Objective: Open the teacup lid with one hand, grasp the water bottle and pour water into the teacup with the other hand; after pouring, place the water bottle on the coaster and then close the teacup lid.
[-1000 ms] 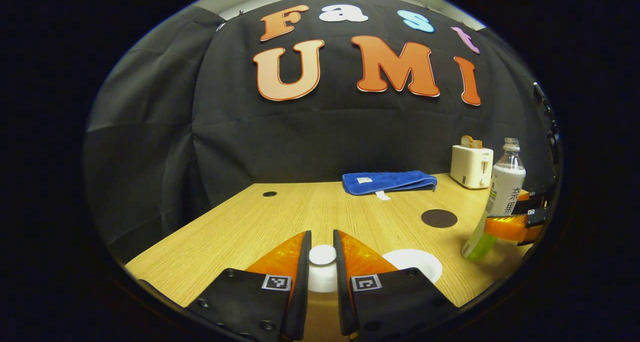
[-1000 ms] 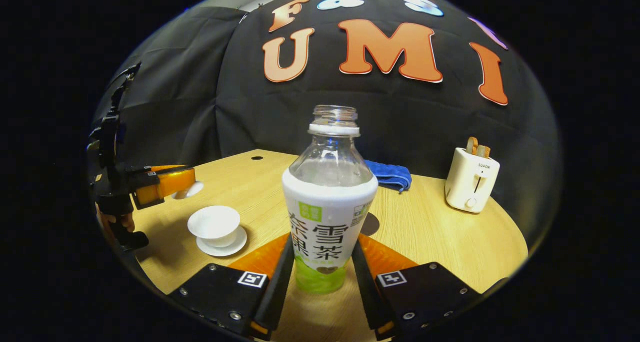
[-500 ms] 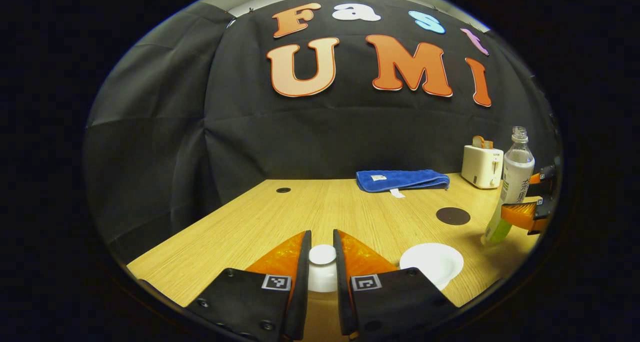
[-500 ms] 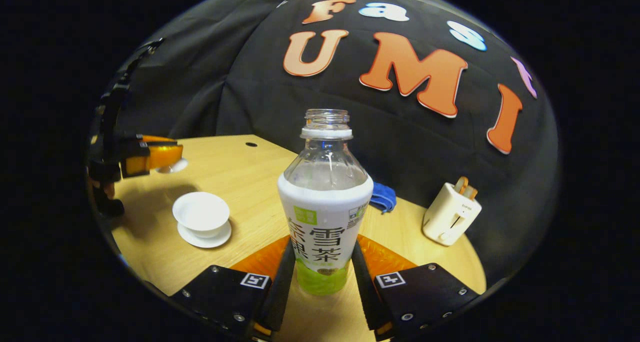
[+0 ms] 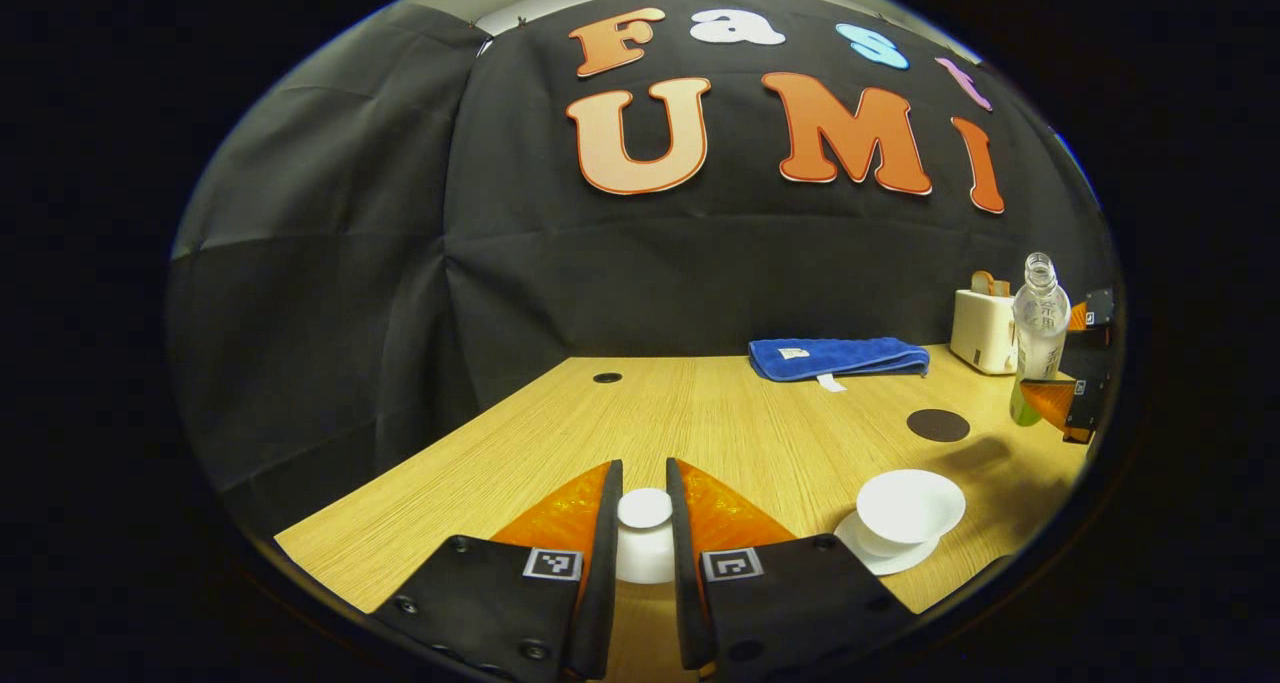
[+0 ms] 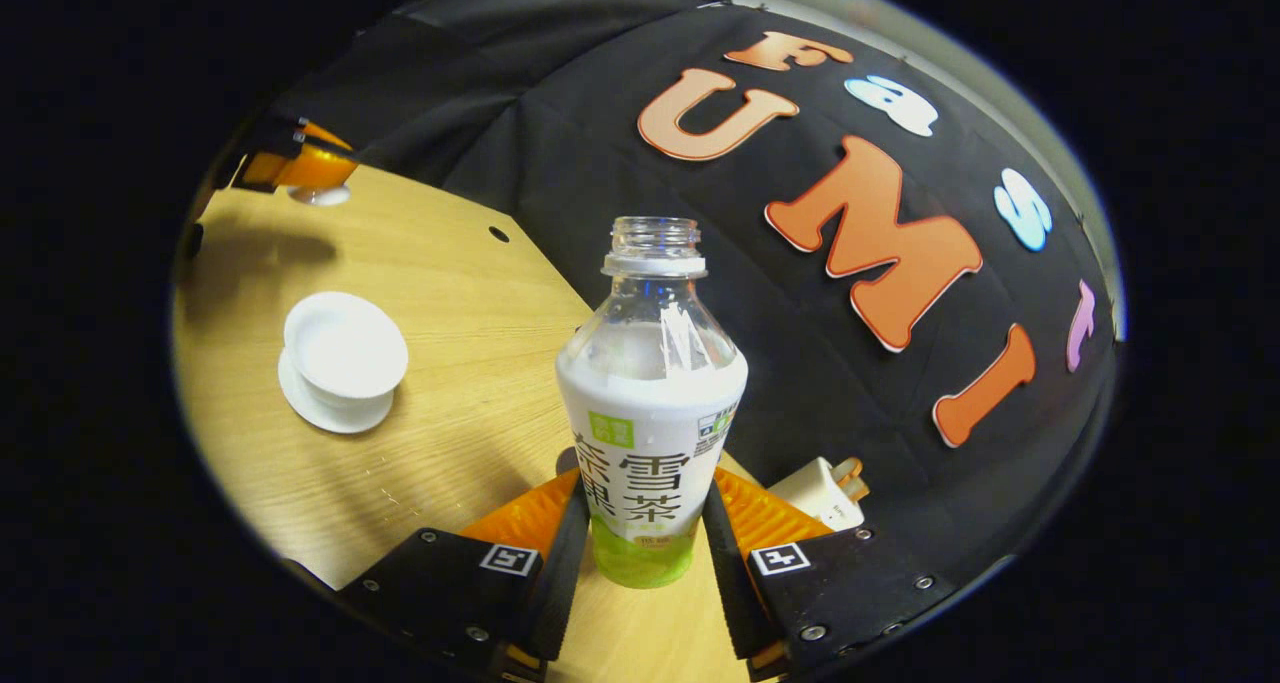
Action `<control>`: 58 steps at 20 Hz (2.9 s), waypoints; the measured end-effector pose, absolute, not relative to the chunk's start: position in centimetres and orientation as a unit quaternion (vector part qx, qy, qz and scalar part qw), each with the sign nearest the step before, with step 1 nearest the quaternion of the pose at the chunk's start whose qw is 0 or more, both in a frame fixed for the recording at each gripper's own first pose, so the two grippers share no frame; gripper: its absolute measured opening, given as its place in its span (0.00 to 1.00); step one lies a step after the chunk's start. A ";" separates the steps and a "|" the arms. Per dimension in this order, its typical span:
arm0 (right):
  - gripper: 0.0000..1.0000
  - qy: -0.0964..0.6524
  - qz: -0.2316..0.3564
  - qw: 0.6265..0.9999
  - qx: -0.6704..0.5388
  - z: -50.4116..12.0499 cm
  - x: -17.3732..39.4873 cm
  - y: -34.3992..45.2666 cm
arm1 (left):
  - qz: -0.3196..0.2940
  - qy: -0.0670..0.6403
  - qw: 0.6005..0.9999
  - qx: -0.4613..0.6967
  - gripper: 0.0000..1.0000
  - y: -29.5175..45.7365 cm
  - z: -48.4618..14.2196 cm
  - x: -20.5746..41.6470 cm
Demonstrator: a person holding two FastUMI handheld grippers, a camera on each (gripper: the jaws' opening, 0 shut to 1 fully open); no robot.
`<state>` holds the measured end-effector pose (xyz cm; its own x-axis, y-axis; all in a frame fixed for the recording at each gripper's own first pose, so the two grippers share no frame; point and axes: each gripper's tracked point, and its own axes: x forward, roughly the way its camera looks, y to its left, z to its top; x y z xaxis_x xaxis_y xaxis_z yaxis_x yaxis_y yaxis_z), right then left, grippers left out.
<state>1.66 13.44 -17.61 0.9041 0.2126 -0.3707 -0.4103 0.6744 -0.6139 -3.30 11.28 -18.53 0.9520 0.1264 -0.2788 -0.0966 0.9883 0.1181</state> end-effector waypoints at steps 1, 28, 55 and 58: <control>0.66 0.133 0.167 0.900 -0.380 -17.7 1.7 13.2 | 0.057 0.145 0.986 0.052 0.29 11.3 -18.6 -3.4; 0.63 -0.036 0.139 0.737 -0.661 -16.7 2.7 17.4 | 0.071 0.135 0.987 0.050 0.29 13.4 -18.7 -5.1; 0.63 -0.152 0.112 0.647 -0.739 -12.0 5.0 19.1 | 0.079 0.130 0.988 0.036 0.30 14.5 -18.5 -5.0; 0.62 -0.165 0.106 0.642 -0.741 -11.2 5.3 19.2 | 0.078 0.130 0.988 0.038 0.30 14.4 -18.5 -5.0</control>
